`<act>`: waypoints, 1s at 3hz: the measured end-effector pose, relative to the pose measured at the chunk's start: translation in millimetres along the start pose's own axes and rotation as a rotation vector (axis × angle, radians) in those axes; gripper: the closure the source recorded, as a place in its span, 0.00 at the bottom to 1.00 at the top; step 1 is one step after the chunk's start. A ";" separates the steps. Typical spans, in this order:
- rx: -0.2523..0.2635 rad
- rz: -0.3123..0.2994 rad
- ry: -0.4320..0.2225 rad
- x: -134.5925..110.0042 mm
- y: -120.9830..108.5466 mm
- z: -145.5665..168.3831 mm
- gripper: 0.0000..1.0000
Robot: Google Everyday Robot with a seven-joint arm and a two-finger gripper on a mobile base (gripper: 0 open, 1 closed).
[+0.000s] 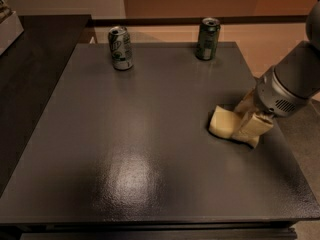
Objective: Move sponge near 7up can
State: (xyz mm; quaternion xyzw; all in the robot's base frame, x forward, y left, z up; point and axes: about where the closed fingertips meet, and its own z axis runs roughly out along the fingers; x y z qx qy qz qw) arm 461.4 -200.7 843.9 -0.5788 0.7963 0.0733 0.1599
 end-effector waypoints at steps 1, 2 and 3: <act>0.012 0.000 0.011 -5.3 -4.6 -7.2 0.86; 0.030 -0.002 0.024 -26.3 -15.4 -21.2 1.00; 0.045 -0.014 0.028 -55.5 -29.3 -26.3 1.00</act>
Offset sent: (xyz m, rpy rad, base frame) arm 0.0365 0.0247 0.0574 -0.0526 -0.0356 -0.0213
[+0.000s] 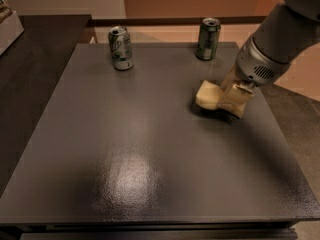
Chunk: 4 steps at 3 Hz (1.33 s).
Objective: Move sponge near 7up can
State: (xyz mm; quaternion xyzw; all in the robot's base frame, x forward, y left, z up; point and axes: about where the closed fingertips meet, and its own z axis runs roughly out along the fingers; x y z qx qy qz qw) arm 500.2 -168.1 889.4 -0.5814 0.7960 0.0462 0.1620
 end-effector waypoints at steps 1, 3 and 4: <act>0.015 -0.023 -0.012 -36.3 -19.5 1.2 1.00; 0.036 -0.081 -0.062 -111.0 -68.0 21.4 1.00; 0.036 -0.105 -0.089 -144.6 -88.1 37.2 1.00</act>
Offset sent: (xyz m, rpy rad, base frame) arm 0.1066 0.0924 0.0309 0.0370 -0.0841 0.0754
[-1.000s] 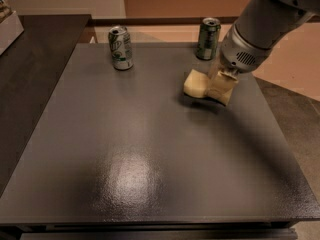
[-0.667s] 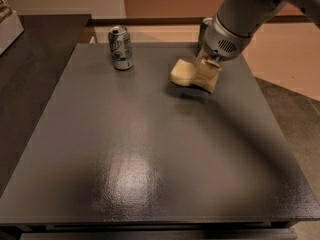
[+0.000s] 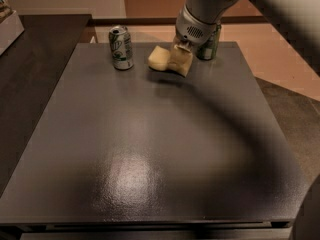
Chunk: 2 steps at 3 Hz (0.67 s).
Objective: Move sponge near 7up can
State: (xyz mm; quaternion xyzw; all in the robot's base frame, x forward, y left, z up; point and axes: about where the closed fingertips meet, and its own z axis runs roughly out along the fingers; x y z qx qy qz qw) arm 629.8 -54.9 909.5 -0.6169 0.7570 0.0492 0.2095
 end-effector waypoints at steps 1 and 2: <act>-0.005 -0.021 -0.016 -21.4 -13.5 17.2 1.00; -0.010 -0.040 -0.026 -37.8 -21.4 30.3 1.00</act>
Offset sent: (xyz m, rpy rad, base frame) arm 0.0493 0.0576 -0.0099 0.0241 -0.0193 0.0656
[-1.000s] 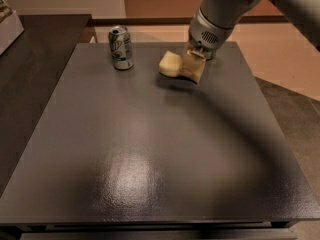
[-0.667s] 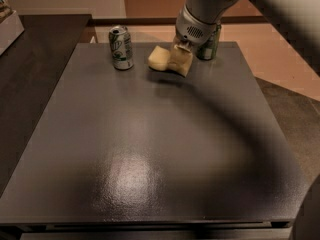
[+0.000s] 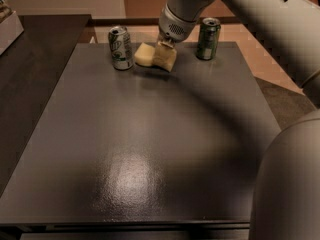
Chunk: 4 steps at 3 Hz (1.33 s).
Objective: Move sponge near 7up can
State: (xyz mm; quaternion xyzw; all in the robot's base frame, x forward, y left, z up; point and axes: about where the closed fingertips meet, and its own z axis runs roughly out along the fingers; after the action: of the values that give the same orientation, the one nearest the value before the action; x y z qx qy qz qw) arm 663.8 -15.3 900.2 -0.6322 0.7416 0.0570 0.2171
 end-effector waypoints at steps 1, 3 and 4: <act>-0.010 -0.017 -0.006 -10.6 -2.2 10.4 0.84; -0.035 -0.031 -0.006 -21.1 4.3 30.8 0.38; -0.038 -0.022 -0.009 -20.9 6.2 36.8 0.15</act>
Offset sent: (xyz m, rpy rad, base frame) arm 0.0063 0.0345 -0.0173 0.0066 0.0144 0.0495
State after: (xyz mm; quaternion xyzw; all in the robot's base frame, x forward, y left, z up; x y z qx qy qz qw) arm 669.2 18.2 874.1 -0.6441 0.7324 0.0715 0.2091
